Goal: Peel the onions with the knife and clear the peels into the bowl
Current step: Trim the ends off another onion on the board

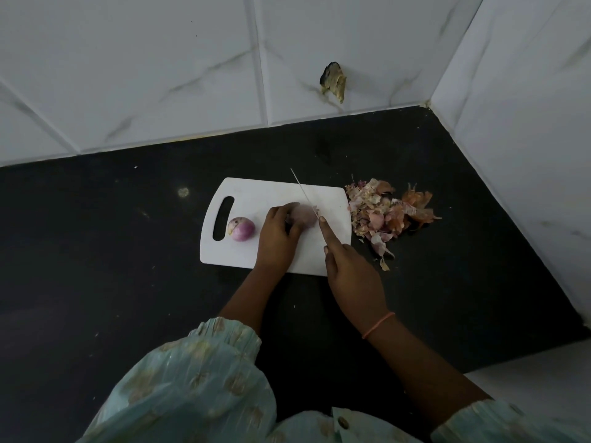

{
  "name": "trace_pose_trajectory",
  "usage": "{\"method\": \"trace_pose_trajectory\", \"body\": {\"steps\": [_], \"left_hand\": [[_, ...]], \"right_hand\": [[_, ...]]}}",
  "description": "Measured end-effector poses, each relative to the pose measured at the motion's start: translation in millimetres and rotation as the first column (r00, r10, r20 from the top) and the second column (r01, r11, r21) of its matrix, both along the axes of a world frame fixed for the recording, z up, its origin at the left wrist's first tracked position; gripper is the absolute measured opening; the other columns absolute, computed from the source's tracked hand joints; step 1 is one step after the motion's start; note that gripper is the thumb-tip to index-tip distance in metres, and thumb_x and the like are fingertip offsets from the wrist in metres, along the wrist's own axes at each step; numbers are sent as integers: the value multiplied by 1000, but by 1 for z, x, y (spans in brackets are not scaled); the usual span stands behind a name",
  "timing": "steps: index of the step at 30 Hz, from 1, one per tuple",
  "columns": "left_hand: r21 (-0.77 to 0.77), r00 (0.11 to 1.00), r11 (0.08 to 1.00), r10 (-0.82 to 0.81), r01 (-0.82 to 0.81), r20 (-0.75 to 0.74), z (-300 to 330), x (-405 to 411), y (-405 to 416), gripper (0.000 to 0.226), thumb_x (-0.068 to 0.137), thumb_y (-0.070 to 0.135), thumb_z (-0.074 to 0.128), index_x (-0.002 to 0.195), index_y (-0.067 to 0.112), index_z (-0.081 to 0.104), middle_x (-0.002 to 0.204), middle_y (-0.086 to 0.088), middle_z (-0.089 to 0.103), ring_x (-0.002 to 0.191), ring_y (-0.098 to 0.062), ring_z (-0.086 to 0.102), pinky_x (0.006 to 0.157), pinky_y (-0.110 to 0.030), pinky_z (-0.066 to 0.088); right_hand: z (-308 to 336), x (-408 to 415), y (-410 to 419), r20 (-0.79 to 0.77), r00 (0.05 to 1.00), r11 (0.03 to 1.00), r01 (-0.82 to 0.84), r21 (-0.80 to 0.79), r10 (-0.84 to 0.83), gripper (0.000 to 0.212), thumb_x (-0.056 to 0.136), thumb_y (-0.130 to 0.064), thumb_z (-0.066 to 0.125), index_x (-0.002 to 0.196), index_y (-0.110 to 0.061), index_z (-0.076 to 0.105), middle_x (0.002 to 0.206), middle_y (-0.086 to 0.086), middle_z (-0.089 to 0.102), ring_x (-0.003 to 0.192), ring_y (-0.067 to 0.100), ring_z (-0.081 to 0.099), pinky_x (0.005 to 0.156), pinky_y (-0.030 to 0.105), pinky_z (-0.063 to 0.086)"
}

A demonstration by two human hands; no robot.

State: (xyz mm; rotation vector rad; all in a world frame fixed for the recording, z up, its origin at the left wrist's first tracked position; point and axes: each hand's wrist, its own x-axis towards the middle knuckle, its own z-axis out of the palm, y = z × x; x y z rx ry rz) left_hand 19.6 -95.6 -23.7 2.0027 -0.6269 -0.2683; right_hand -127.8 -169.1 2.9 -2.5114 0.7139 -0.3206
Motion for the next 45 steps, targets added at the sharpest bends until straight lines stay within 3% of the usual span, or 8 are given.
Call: {"method": "trace_pose_trajectory", "body": {"steps": [11, 17, 26, 30, 32, 34, 40, 45], "left_hand": [[144, 1000, 990, 0, -3, 15, 8, 4, -10, 34, 105, 26, 44, 131, 8, 58, 133, -9, 44, 103, -18, 59, 82, -12, 33], [134, 1000, 991, 21, -24, 19, 10, -2, -9, 33, 104, 24, 45, 130, 8, 58, 132, -10, 44, 102, -23, 62, 84, -19, 38], [127, 999, 991, 46, -48, 14, 11, -6, -10, 34, 104, 24, 45, 133, 9, 57, 135, -10, 42, 109, -24, 59, 86, -19, 38], [89, 984, 996, -7, -9, 176, 7, -16, -5, 50, 95, 27, 61, 142, 16, 48, 145, -7, 34, 116, -19, 47, 91, -24, 41], [187, 948, 982, -40, -21, 316, 1, -18, -5, 56, 84, 28, 68, 136, 15, 52, 143, -8, 39, 118, -25, 41, 91, -32, 44], [229, 948, 973, -44, -32, 316, 3, -16, -8, 52, 82, 23, 70, 130, 13, 54, 136, -8, 46, 117, -27, 42, 93, -39, 46], [70, 983, 996, -69, 57, 170, 3, 10, 0, 49, 81, 26, 78, 127, 18, 60, 123, 1, 62, 113, -19, 54, 93, -32, 46], [-19, 996, 996, -82, 82, 28, 3, 12, 13, 39, 92, 27, 70, 128, 16, 60, 112, 13, 65, 100, 9, 59, 81, -6, 42]], "right_hand": [[-3, 8, 0, 67, 998, 985, 3, 175, -15, 57, 104, -22, 40, 154, -40, 20, 61, -3, 42, 54, 10, 43, 51, 29, 29], [0, 25, -14, 43, 999, 985, -11, 172, 3, 55, 104, -20, 41, 154, -37, 24, 60, -3, 44, 53, 9, 44, 53, 30, 30], [-1, 31, -18, -63, 998, 992, -6, 127, 14, 54, 104, -23, 38, 154, -35, 22, 69, 7, 53, 69, 28, 58, 63, 38, 45], [-1, 29, -20, -57, 998, 989, -4, 148, 12, 54, 104, -24, 37, 154, -36, 22, 81, 16, 65, 76, 31, 62, 68, 41, 50], [-1, 29, -20, -39, 999, 985, -6, 172, 13, 54, 103, -23, 39, 154, -35, 23, 86, 18, 67, 79, 33, 63, 70, 43, 51], [-3, 29, -22, -26, 999, 985, -17, 174, 21, 54, 103, -23, 40, 154, -34, 24, 81, 18, 65, 75, 32, 62, 67, 42, 50], [0, 26, -27, 18, 1000, 965, -6, 261, 1, 52, 103, -21, 43, 152, -31, 31, 78, 13, 64, 71, 25, 60, 65, 36, 48], [0, 24, -24, 5, 1000, 972, -2, 236, 1, 52, 103, -23, 43, 152, -35, 29, 74, 13, 62, 70, 25, 60, 68, 41, 51]]}}
